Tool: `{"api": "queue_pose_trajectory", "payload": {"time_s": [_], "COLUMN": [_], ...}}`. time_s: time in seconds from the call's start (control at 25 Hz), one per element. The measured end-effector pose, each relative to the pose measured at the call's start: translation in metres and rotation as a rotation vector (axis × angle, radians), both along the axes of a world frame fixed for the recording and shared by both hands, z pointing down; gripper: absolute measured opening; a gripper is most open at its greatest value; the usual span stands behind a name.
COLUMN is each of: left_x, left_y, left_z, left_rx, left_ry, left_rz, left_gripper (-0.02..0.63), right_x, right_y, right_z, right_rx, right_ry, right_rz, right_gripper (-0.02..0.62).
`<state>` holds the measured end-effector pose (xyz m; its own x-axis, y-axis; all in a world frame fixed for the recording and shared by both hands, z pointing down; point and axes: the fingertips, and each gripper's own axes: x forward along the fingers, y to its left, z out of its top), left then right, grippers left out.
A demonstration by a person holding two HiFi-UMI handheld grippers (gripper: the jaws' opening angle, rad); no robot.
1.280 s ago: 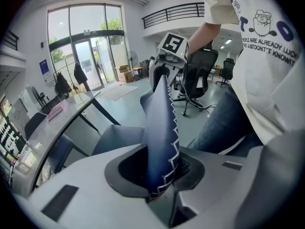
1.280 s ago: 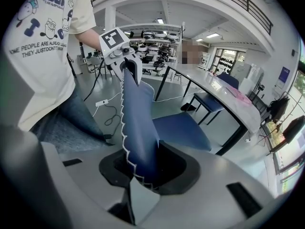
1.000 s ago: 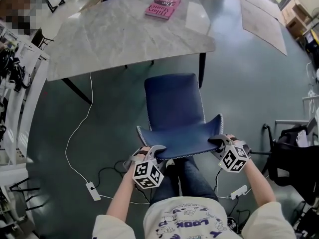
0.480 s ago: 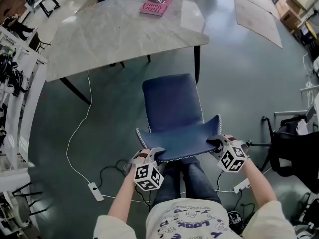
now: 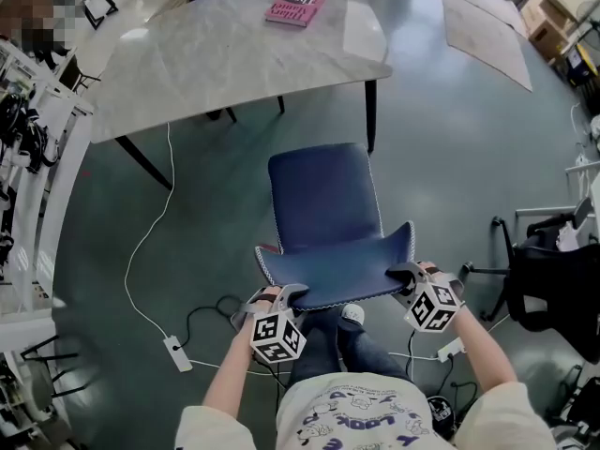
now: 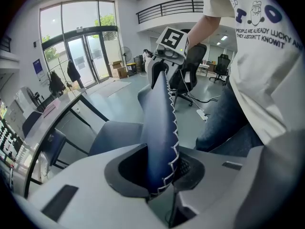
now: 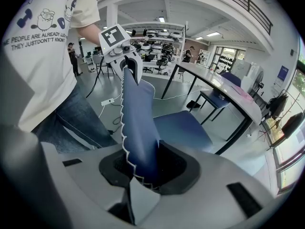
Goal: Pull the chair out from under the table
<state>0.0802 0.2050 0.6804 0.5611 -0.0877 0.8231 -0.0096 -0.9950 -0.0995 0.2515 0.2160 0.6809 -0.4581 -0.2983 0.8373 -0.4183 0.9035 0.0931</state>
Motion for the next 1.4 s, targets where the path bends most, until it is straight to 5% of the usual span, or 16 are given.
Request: {"api": "queue_pose_trajectory", "payload": {"time_s": [0.96, 1.2, 1.4], "left_x": [-0.012, -0.011, -0.013], "left_y": [0.052, 0.046, 0.041], "left_z": [0.003, 0.001, -0.006], "left_rx": [-0.001, -0.006, -0.036], "left_ry": [-0.007, 0.029, 0.077], "left_rz": [-0.014, -0.108, -0.193], "left_gripper": [0.117, 0.162, 0.248], "right_x": [-0.012, -0.01, -0.016], "right_y": [0.051, 0.05, 0.051], "right_z": [0.003, 0.0, -0.011], "right_rx": [-0.005, -0.001, -0.036], "right_ry": [0.0, -0.05, -0.143], "right_rz": [-0.022, 0.018, 0.043], "right_gripper": [0.126, 0.173, 0.282]}}
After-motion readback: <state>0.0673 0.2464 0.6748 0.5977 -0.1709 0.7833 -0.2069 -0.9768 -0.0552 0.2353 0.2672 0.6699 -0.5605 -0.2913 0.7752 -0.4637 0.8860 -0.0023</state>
